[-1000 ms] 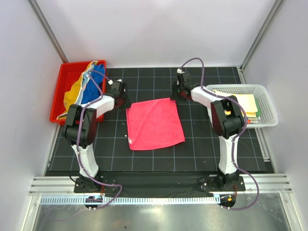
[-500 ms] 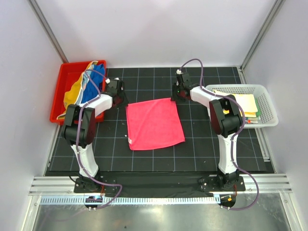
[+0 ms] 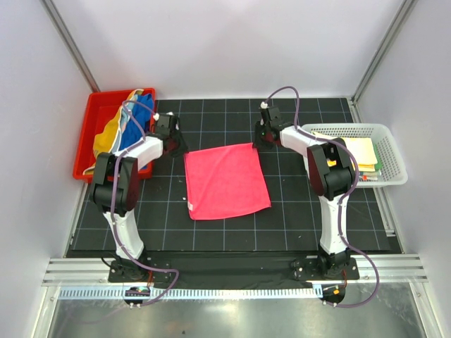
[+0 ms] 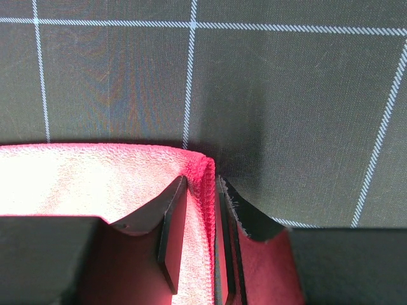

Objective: Fold and stack the towels
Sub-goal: Fold the towel

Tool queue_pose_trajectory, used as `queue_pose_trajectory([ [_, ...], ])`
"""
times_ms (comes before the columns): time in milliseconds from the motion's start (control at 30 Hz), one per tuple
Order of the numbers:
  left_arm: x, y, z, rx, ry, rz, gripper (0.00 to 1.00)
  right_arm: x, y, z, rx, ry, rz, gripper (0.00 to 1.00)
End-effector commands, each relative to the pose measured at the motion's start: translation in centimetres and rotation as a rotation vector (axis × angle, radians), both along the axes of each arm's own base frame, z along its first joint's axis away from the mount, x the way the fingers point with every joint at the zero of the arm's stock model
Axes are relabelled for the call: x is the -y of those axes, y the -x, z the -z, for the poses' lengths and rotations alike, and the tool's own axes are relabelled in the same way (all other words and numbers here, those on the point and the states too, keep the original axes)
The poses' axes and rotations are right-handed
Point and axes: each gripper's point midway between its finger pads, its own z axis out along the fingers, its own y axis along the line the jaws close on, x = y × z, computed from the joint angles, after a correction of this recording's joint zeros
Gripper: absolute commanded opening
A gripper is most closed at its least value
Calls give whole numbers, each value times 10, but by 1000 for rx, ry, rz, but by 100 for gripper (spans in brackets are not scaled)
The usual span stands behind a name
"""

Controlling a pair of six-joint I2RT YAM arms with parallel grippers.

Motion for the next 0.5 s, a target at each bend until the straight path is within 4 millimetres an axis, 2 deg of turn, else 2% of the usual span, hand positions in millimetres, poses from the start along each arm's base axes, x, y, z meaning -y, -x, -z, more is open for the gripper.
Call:
queue_pose_trajectory([
  [0,4,-4,-19,44,24,25,27,-4,-13,-16,46,-23,-5,31],
  [167,6,-1,-13,38,34,29,32,-5,-12,-15,43,-29,-6,31],
  [467,9,4,-6,24,65,25,31,-6,-13,-15,47,-31,-6,31],
])
